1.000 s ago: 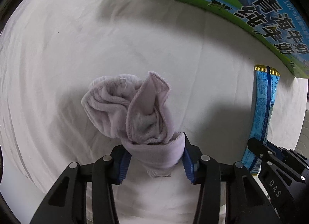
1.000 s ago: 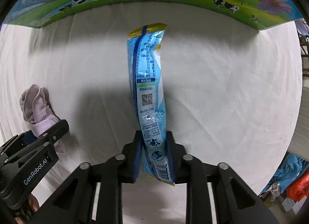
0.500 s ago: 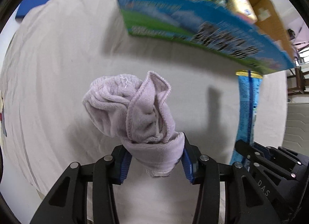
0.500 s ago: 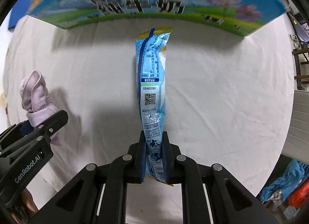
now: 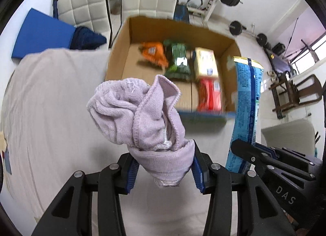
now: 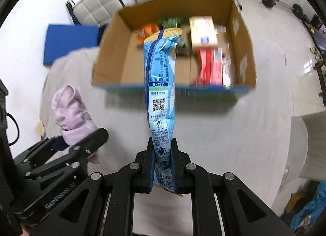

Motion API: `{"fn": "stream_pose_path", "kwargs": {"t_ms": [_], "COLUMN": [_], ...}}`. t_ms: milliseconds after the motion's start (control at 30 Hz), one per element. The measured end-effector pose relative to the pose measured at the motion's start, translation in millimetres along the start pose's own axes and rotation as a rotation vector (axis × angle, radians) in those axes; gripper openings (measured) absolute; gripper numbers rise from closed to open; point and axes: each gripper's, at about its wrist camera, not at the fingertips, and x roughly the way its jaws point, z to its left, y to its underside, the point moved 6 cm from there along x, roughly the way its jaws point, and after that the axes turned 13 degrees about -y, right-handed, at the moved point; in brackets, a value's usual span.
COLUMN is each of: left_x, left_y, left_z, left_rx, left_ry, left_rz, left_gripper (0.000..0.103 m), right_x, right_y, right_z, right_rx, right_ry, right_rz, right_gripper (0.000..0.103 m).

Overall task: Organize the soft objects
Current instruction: 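Carry the sock and blue packet into the box and open both tools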

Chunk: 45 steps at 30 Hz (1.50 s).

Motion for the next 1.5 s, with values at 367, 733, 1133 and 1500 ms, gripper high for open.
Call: {"fn": "stream_pose_path", "kwargs": {"t_ms": [367,733,1133,1500], "left_x": [11,81,153,151], "left_y": [-85,-112,-112,-119], "left_z": [0,-20,-21,-7], "left_rx": [-0.002,0.051,0.037,-0.005], "left_ry": [0.001,0.006,-0.009,-0.02], "left_rz": [-0.026,0.113,0.284,0.268], "left_gripper": [0.042,0.043,0.046,0.082], "right_x": [-7,32,84,91], "right_y": [-100,-153,-159,-162], "right_z": [-23,-118,-152,-153], "right_rx": [0.025,0.097,0.15,0.15], "right_ry": [0.058,0.292,0.33,0.318], "right_rz": [-0.084,-0.015,0.041,0.047], "right_gripper": [0.014,0.014,0.015,0.025]}}
